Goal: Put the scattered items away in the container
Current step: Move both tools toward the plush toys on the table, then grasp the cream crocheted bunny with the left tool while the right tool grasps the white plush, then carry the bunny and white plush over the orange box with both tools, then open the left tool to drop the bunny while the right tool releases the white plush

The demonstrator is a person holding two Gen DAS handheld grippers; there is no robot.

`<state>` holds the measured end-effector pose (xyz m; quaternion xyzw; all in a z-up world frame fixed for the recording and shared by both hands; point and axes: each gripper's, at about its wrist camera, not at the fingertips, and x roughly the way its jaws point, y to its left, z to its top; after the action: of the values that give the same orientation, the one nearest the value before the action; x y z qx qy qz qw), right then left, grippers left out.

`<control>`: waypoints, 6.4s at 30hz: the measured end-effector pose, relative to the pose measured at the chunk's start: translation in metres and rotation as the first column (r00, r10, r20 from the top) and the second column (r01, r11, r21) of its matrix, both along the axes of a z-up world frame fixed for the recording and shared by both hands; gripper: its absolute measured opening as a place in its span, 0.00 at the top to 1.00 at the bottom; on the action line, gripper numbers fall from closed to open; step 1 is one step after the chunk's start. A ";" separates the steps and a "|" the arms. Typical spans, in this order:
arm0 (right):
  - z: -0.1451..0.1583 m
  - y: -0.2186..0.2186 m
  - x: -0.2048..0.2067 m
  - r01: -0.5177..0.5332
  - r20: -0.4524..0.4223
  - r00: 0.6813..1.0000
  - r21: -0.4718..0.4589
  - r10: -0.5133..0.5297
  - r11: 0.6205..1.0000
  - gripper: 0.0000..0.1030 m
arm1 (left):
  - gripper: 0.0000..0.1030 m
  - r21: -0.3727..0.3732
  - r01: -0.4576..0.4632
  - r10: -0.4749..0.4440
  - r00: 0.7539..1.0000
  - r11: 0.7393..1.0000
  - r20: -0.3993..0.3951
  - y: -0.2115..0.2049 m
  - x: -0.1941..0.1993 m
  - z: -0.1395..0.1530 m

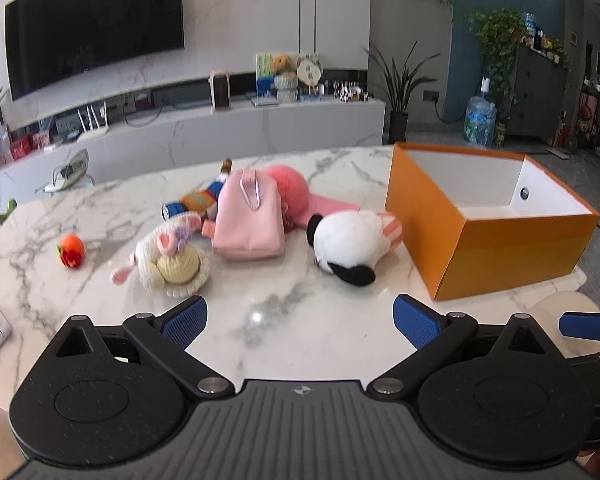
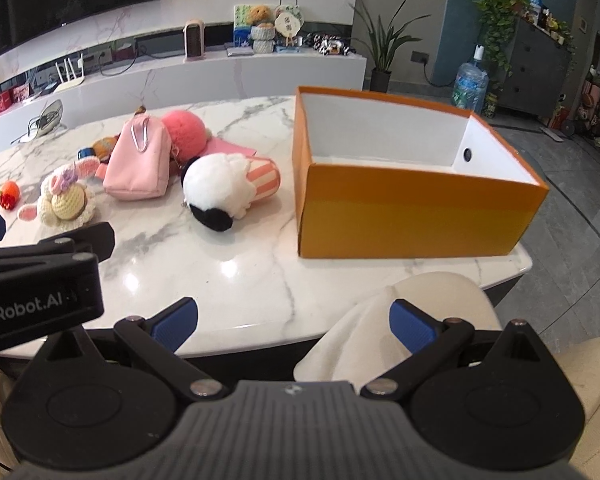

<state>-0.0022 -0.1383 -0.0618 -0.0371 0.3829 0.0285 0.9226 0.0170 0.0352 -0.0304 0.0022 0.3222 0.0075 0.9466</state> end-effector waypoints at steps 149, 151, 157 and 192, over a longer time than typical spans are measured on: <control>0.004 -0.162 0.224 0.089 0.024 0.995 0.163 -0.095 0.983 0.19 | 0.13 0.146 0.325 -0.324 0.946 0.934 -0.031 -0.167 0.181 -0.012; -0.003 -0.160 0.228 0.092 0.008 0.995 0.163 -0.094 0.982 0.19 | 0.13 0.144 0.328 -0.324 0.945 0.934 -0.049 -0.165 0.187 -0.017; -0.021 -0.160 0.238 0.097 -0.066 0.994 0.156 -0.088 0.983 0.19 | 0.13 0.202 0.372 -0.370 0.928 0.906 -0.053 -0.172 0.187 -0.022; -0.033 -0.162 0.256 -0.094 -0.268 0.958 0.050 0.105 0.994 0.14 | 0.10 0.195 0.460 -0.437 0.887 0.867 -0.148 -0.186 0.185 -0.027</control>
<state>0.2542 -0.3003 -0.0945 -0.0350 0.5021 0.0867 0.8597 0.2023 -0.1508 -0.0577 0.1841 0.3564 -0.1765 0.8989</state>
